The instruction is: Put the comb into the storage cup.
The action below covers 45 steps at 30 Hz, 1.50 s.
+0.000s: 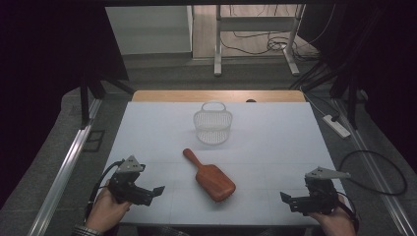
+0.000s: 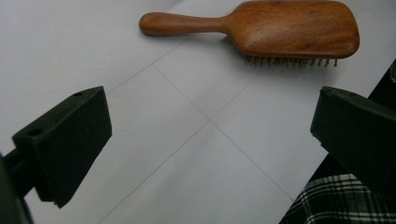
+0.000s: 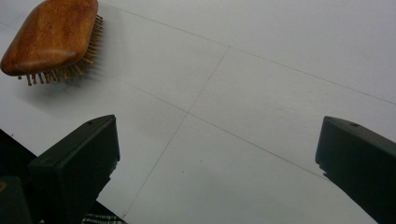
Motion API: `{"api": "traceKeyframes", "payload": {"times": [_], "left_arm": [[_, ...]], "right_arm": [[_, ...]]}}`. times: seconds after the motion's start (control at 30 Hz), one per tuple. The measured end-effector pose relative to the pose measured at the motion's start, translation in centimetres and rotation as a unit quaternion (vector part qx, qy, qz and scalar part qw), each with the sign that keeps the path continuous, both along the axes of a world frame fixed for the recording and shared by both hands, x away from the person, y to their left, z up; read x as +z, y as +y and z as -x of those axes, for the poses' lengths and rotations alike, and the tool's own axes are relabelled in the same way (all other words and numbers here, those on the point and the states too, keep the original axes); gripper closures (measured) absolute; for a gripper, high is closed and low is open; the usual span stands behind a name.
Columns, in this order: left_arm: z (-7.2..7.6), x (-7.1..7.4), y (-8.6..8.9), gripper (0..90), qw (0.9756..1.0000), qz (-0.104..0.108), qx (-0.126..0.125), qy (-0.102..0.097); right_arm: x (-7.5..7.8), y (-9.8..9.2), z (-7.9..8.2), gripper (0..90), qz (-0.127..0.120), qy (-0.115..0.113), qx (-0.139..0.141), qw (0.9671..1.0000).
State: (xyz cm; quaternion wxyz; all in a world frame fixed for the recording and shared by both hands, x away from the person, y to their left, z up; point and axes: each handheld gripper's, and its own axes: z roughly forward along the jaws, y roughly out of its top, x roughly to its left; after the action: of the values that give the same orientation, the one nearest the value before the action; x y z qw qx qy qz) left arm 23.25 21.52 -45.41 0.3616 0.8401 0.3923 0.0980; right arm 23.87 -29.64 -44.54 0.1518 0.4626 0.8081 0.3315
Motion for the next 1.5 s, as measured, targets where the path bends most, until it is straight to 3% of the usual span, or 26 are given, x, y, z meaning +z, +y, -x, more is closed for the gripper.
{"api": "traceKeyframes", "payload": {"times": [0.63, 1.17, 1.5], "left_arm": [[-1.8, 0.3, -2.5, 0.1, 0.9988, -0.004, -0.039, 0.027], [-3.1, 0.4, -4.6, 1.5, 0.9973, 0.002, -0.066, 0.031], [-4.0, 0.4, -5.9, 0.0, 0.9951, -0.013, -0.093, 0.033]], "right_arm": [[0.0, 0.1, 0.0, 0.0, 0.003, 0.001, 0.002, 1.0000], [-0.1, 0.1, -0.1, 0.1, 0.005, 0.004, 0.004, 1.0000], [-0.1, 0.1, -0.1, 0.1, 0.006, 0.006, 0.005, 1.0000]]}}
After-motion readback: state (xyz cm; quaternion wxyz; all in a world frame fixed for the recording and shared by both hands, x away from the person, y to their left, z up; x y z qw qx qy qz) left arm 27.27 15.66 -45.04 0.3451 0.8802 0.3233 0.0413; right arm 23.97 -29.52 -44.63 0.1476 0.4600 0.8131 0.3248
